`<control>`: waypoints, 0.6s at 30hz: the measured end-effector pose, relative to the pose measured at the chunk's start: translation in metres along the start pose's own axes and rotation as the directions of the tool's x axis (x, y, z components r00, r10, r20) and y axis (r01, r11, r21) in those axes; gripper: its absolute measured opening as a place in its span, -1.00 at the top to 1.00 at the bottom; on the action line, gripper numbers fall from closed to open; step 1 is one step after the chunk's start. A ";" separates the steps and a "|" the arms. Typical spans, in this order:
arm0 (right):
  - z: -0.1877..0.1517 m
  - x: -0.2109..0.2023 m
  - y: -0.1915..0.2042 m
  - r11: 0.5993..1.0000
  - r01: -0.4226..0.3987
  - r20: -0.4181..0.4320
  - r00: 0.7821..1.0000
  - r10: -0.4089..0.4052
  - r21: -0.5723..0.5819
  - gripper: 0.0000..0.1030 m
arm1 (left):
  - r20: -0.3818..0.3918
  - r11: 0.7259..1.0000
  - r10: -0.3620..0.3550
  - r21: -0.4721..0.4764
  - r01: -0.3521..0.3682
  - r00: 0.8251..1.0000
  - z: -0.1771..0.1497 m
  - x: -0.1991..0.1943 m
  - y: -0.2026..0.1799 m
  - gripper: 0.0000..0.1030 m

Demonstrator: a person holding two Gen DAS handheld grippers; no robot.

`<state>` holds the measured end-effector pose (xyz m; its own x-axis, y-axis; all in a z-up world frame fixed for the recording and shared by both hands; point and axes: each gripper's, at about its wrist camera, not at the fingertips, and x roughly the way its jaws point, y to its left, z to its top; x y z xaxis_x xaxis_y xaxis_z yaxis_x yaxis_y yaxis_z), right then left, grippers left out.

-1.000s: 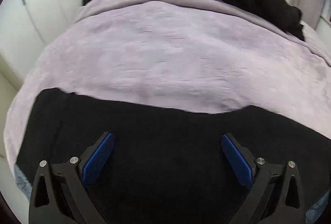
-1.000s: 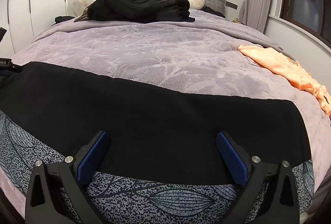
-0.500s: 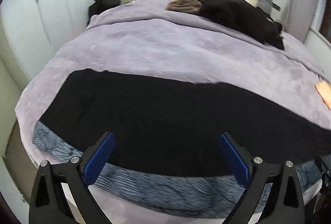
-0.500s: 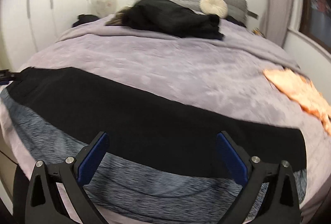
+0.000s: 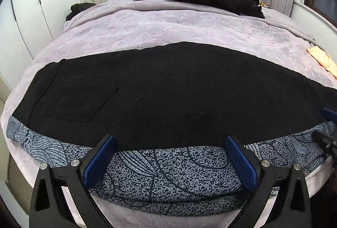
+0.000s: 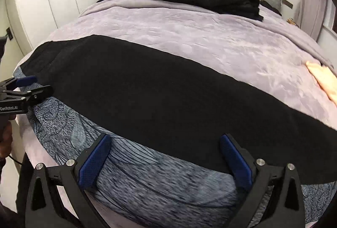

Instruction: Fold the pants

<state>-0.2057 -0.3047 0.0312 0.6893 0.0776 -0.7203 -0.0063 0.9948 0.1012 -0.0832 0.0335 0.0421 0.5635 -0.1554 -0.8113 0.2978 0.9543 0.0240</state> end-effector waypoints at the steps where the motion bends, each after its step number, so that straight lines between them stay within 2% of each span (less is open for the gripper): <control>1: -0.006 -0.005 -0.008 0.999 0.034 0.005 0.999 -0.034 0.001 -0.99 | 0.008 1.000 0.006 0.000 -0.006 1.000 -0.002 -0.001 -0.001 -1.00; 6: -0.035 -0.027 -0.042 0.993 0.112 0.022 0.993 -0.113 0.032 -0.99 | 0.011 1.000 0.027 -0.015 -0.027 1.000 -0.010 -0.013 -0.004 -1.00; 9: -0.035 -0.035 -0.047 0.982 0.171 0.002 0.985 -0.172 0.079 -0.99 | 0.012 0.999 0.042 -0.013 -0.042 0.999 -0.009 -0.028 -0.011 -1.00; 11: -0.022 -0.043 -0.031 0.974 0.211 0.003 0.977 -0.212 0.085 -1.00 | 0.032 1.000 0.017 -0.002 -0.017 0.999 -0.008 -0.039 -0.023 -1.00; 13: -0.010 -0.053 -0.006 0.990 0.135 0.062 0.989 -0.138 0.043 -1.00 | 0.043 0.998 -0.013 0.059 0.011 0.999 -0.007 -0.046 -0.046 -1.00; 15: -0.001 -0.052 0.029 0.997 0.067 0.079 0.995 -0.064 -0.032 -1.00 | 0.035 0.992 0.019 0.126 -0.023 0.999 -0.010 -0.041 -0.065 -1.00; 16: 0.002 -0.045 0.045 0.995 0.058 0.064 0.997 -0.053 -0.080 -1.00 | 0.014 0.984 0.061 0.167 -0.062 0.998 -0.012 -0.031 -0.074 -1.00; 17: 0.002 -0.036 0.058 0.989 0.073 0.042 0.997 -0.068 -0.127 -1.00 | -0.016 0.979 0.091 0.187 -0.086 0.996 -0.014 -0.021 -0.076 -1.00; 18: 0.001 -0.025 0.069 0.980 0.104 0.019 0.995 -0.102 -0.171 -1.00 | -0.032 0.981 0.082 0.181 -0.075 0.996 -0.014 -0.016 -0.073 -1.00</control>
<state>-0.2226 -0.2384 0.0575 0.6998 -0.0257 -0.7139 -0.0586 0.9939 -0.0933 -0.1248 -0.0305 0.0451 0.5613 -0.0689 -0.8247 0.3894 0.9013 0.1898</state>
